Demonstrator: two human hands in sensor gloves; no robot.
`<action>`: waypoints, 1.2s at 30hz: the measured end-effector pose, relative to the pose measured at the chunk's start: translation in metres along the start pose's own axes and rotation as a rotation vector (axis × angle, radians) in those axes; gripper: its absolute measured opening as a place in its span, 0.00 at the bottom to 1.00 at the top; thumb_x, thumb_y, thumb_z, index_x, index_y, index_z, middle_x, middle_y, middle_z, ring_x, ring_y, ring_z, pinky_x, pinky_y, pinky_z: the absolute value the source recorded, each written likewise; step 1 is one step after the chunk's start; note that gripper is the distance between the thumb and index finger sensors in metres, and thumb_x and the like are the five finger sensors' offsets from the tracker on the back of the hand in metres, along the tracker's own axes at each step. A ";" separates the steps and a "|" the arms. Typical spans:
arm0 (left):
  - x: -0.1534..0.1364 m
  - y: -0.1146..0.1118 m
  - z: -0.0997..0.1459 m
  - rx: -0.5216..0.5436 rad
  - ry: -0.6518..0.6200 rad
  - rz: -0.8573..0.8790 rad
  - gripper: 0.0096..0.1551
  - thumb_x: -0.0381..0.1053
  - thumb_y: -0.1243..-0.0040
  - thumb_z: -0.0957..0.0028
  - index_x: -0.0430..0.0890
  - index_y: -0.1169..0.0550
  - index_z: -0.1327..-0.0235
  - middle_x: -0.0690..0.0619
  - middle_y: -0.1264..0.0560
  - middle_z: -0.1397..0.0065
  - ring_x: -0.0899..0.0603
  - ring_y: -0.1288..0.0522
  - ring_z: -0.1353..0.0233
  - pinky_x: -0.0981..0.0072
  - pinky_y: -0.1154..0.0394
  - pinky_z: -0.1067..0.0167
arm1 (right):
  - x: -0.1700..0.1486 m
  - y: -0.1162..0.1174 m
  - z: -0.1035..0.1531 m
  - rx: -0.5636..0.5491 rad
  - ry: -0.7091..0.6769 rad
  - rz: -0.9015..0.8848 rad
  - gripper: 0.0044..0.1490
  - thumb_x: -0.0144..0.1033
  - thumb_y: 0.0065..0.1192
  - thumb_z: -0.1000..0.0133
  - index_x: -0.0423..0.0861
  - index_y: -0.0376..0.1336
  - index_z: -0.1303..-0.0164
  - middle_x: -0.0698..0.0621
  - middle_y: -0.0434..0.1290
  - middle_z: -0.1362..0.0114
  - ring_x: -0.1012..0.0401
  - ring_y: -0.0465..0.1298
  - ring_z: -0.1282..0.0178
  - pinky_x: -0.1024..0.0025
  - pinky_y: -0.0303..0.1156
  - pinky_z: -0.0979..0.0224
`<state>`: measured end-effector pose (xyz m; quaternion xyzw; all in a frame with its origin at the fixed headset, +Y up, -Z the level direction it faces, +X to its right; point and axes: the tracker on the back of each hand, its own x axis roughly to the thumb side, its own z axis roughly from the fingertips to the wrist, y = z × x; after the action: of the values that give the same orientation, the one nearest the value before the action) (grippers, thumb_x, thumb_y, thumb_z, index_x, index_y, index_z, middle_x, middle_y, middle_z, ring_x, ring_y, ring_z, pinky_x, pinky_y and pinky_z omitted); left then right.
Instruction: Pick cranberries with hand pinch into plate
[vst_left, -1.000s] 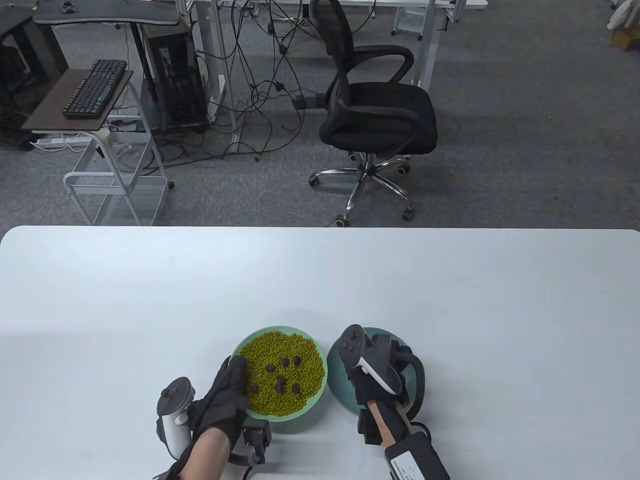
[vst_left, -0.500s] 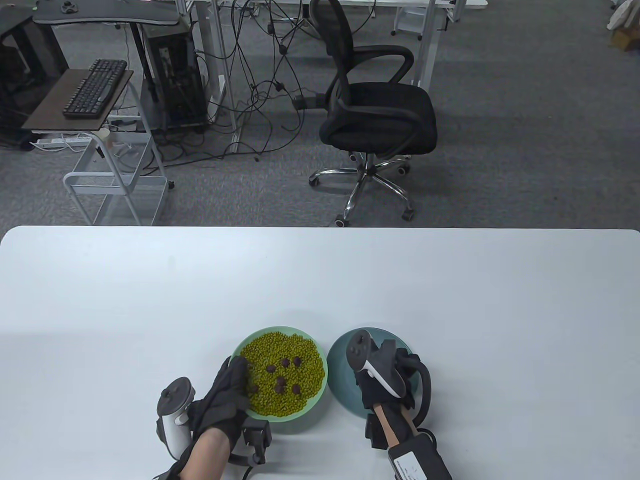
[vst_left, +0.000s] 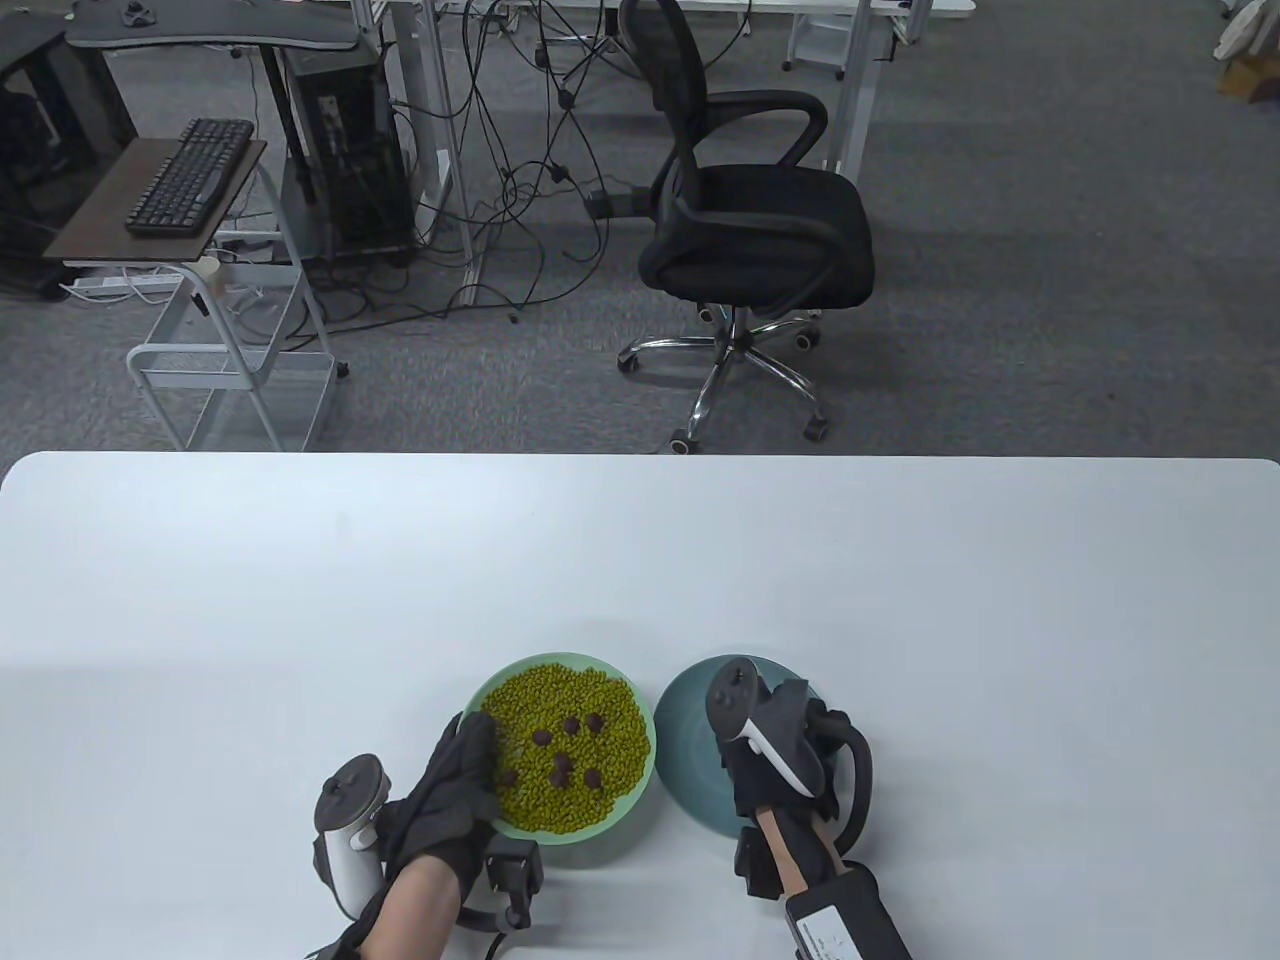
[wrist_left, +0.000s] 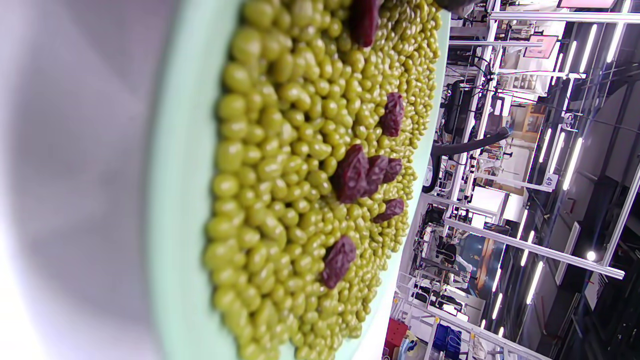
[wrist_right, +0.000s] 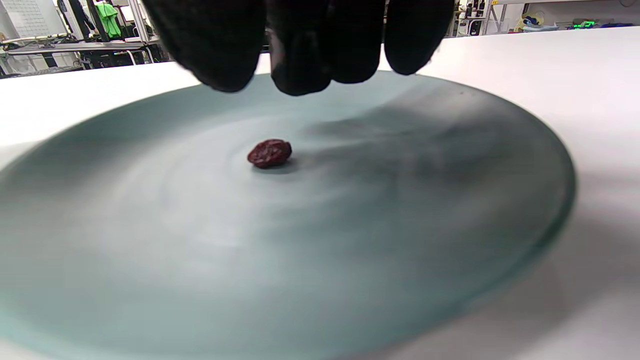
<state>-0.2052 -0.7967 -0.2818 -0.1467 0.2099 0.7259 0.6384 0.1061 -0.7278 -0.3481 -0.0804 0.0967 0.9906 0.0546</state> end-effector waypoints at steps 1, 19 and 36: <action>0.000 0.000 0.000 0.000 0.000 0.000 0.29 0.64 0.58 0.17 0.53 0.45 0.11 0.44 0.23 0.28 0.43 0.13 0.35 0.60 0.14 0.40 | 0.000 -0.001 0.000 -0.001 -0.003 -0.005 0.35 0.43 0.65 0.36 0.34 0.65 0.24 0.32 0.64 0.15 0.33 0.64 0.20 0.26 0.46 0.23; 0.000 -0.001 0.000 -0.004 0.005 -0.001 0.29 0.64 0.58 0.17 0.53 0.45 0.11 0.44 0.23 0.28 0.43 0.13 0.36 0.60 0.14 0.40 | 0.021 -0.020 0.011 -0.036 -0.120 -0.061 0.34 0.41 0.64 0.35 0.36 0.65 0.23 0.34 0.64 0.13 0.35 0.62 0.14 0.27 0.43 0.22; 0.000 0.000 0.000 0.000 0.007 -0.003 0.29 0.63 0.57 0.17 0.52 0.45 0.11 0.44 0.23 0.28 0.43 0.13 0.35 0.61 0.14 0.39 | 0.087 -0.045 0.022 0.022 -0.328 -0.014 0.37 0.43 0.69 0.40 0.38 0.65 0.23 0.35 0.63 0.13 0.36 0.61 0.14 0.27 0.42 0.21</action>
<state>-0.2048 -0.7966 -0.2817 -0.1496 0.2122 0.7243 0.6387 0.0234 -0.6717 -0.3501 0.0824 0.0969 0.9888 0.0777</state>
